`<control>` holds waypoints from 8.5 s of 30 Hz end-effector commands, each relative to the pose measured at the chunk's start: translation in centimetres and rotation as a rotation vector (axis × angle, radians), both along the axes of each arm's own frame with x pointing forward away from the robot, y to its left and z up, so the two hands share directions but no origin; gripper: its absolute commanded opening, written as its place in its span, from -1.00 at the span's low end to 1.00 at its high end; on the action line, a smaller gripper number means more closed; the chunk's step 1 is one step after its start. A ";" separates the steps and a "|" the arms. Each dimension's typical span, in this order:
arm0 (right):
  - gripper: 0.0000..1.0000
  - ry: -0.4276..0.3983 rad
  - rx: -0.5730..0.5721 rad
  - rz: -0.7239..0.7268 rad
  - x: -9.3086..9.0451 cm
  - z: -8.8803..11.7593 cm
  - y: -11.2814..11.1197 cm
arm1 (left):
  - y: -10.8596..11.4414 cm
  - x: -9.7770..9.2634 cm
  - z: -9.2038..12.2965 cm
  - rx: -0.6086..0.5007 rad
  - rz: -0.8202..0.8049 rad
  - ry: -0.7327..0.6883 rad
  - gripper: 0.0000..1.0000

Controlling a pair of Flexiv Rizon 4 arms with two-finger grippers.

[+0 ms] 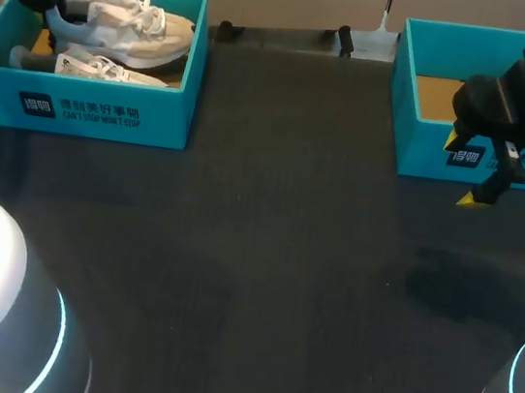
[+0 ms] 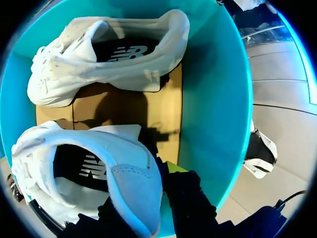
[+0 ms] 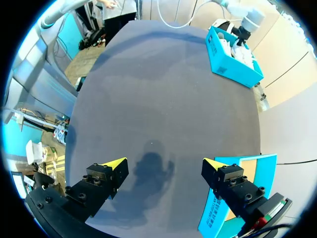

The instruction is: Take the shoe out of the shoebox, open the shoe tongue, remove and reinsert the insole, then place the shoe into the shoebox

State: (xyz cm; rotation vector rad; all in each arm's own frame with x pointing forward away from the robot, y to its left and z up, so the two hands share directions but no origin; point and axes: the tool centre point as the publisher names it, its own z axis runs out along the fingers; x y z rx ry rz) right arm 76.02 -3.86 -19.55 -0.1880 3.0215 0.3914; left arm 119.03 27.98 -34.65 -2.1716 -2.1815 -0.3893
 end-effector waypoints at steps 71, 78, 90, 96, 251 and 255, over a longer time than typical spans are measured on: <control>1.00 0.001 -0.004 -0.001 0.1 -0.1 0.1 | 2.9 1.4 -3.0 0.029 0.014 0.135 1.00; 1.00 0.001 -0.004 -0.001 0.1 -0.1 0.1 | 2.8 1.1 -1.8 0.017 0.001 0.135 1.00; 1.00 0.001 -0.004 -0.001 0.1 -0.1 0.1 | 2.0 0.7 1.8 -0.062 -0.027 0.129 1.00; 1.00 0.001 -0.004 -0.001 0.1 -0.1 0.1 | 1.7 -0.1 4.4 -0.112 -0.062 0.126 1.00; 1.00 0.001 -0.004 -0.001 0.1 -0.1 0.1 | 4.4 -12.0 6.4 -0.030 -0.209 0.175 -1.00; 1.00 0.001 -0.004 -0.001 0.1 -0.1 0.1 | 4.6 -11.6 8.6 -0.031 -0.197 0.153 -1.00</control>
